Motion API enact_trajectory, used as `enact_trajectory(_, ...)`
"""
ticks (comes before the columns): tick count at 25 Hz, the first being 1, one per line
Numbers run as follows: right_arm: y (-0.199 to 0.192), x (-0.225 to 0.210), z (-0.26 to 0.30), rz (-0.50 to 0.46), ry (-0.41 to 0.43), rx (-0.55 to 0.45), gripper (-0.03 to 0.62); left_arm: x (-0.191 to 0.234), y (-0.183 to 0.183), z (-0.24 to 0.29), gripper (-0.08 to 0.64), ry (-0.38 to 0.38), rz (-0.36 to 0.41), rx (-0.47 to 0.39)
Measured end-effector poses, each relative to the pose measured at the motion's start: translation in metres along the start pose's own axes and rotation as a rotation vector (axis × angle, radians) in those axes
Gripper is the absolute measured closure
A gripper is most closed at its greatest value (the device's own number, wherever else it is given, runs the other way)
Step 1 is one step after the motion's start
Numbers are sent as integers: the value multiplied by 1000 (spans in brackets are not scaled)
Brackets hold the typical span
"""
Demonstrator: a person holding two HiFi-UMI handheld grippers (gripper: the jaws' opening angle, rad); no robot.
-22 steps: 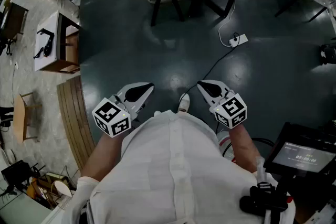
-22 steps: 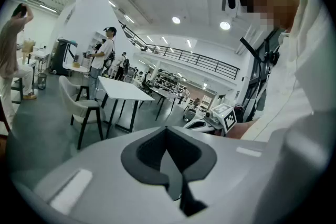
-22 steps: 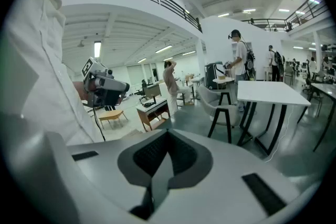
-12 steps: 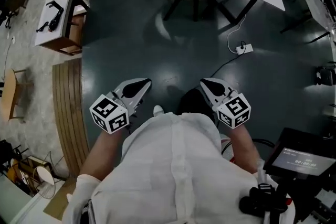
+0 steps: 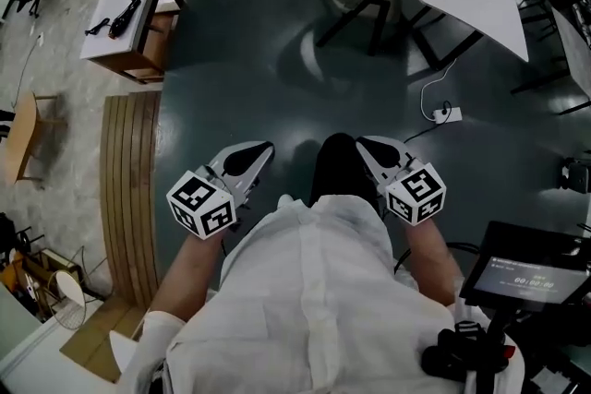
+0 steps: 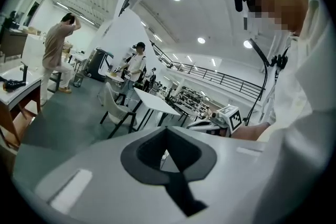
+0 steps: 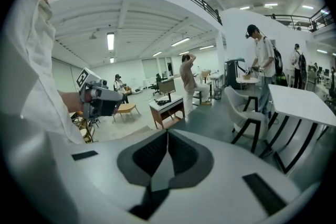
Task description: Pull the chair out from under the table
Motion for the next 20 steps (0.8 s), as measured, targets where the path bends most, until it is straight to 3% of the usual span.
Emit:
enact_trajectory(6,16,-77,44,27,-30,-61,577,55,24,68,549,12,0,32)
enact_trajectory(9,34,-136,63,54,-49,-69,488,84,59,130,522,12,-6,60)
enact_trajectory(15,81,-264,82,81,-96,-97,485,128,142,254,456,6,36,137)
enact_trajectory(20,102,-351,101,104,-125,-123,485,172,182,339,433,42,42,175)
Point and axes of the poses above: the fingertips, and each gripper's own axes: z forward along the fingers, x to its left, y out of its top, the point moved 10 cm from there along -z, backward along the fingers, and after that the axes turned 5 degrees about -x, right-handed, at the moved point
